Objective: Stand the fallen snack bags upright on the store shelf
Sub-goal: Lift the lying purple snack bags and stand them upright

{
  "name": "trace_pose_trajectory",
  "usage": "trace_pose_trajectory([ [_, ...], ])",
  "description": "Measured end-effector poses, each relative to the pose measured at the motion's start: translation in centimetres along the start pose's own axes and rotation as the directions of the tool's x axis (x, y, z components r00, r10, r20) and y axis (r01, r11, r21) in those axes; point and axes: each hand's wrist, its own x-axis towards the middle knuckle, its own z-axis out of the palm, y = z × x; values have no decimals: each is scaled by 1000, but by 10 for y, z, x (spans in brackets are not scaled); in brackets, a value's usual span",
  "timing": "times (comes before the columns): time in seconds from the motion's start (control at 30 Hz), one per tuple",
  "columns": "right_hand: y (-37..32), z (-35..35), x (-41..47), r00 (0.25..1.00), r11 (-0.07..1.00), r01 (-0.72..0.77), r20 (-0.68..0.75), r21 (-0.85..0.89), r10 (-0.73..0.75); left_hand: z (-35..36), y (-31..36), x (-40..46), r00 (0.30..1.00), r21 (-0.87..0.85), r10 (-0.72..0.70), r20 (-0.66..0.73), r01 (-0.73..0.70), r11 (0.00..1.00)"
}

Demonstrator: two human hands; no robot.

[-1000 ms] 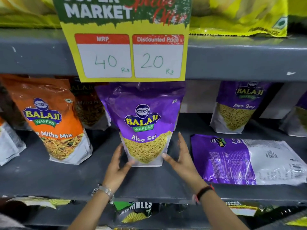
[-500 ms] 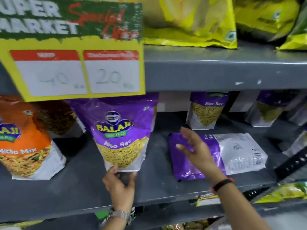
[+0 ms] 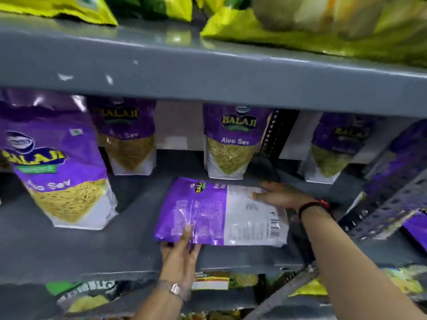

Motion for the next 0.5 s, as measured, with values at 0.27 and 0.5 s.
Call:
trace_pose_trajectory([
  [0.27,26,8,5,984,989,114,-144,90,-101,27,6,11,981,155,42,192,-72,985],
  [0.5,25,53,-9,915,653,390,-352,650,-196,97,83,19,775,443,250,581,-559,701],
])
